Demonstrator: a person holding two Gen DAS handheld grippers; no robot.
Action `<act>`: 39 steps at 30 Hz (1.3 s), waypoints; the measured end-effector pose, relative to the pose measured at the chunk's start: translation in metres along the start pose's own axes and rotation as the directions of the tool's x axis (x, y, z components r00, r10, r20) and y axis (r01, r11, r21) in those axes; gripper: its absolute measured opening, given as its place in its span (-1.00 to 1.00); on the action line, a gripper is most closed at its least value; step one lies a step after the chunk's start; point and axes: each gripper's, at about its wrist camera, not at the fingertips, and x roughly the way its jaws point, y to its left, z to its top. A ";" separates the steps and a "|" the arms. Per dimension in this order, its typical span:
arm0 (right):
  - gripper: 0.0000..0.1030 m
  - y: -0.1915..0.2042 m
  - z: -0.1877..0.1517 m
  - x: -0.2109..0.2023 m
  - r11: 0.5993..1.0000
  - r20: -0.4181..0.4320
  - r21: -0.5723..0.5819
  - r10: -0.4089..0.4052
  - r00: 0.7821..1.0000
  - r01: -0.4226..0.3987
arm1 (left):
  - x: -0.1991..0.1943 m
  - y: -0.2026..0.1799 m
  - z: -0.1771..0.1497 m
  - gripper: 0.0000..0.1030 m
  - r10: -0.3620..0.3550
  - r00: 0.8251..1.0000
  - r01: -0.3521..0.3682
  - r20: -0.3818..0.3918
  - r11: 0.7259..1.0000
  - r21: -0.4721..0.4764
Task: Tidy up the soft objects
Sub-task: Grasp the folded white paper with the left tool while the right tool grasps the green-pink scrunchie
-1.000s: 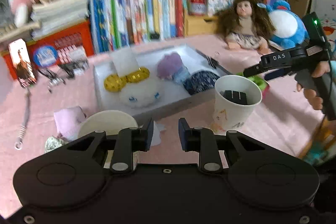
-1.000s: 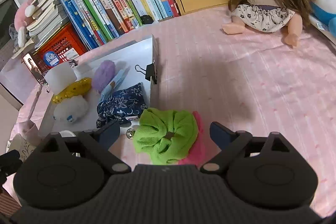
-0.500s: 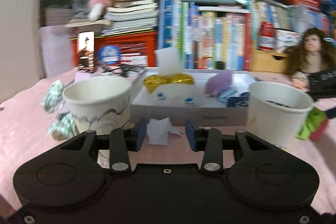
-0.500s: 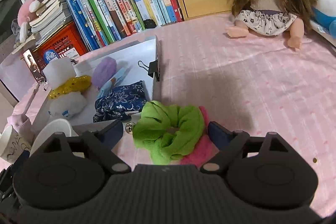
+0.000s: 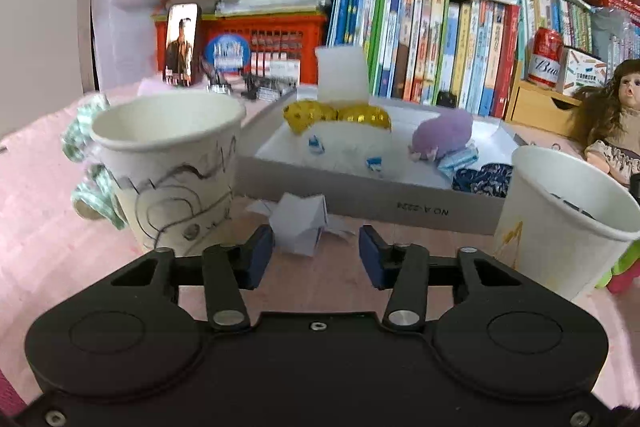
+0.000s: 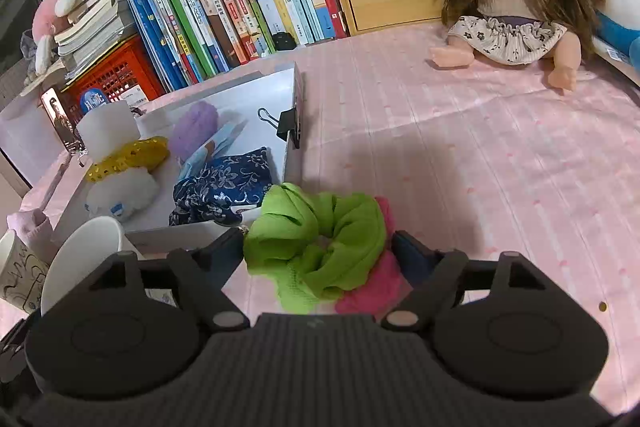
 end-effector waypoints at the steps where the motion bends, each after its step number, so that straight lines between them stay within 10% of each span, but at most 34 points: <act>1: 0.56 0.000 0.000 0.000 1.000 0.000 -0.001 -0.001 1.000 0.001 | 0.003 0.002 0.001 -0.27 -0.004 1.000 0.003 -0.019 1.000 -0.013; 5: 0.49 -0.001 0.000 0.001 1.000 0.000 -0.008 -0.005 1.000 0.005 | 0.009 0.007 0.005 -0.65 0.003 0.999 -0.004 -0.034 0.999 -0.051; 18: 0.04 0.006 -0.004 -0.015 0.999 0.008 -0.035 -0.011 1.000 0.011 | -0.041 0.018 -0.015 -0.62 -0.158 0.983 0.165 -0.095 0.984 0.066; 28: -0.01 0.015 -0.029 -0.053 0.996 -0.047 -0.052 0.073 0.996 -0.076 | -0.057 0.012 -0.021 0.02 -0.143 0.990 0.141 0.001 0.977 0.158; 39: 0.04 0.020 -0.044 -0.061 0.996 -0.037 -0.076 0.049 0.998 -0.051 | -0.025 0.009 -0.013 0.18 -0.137 0.989 0.143 -0.048 0.978 0.151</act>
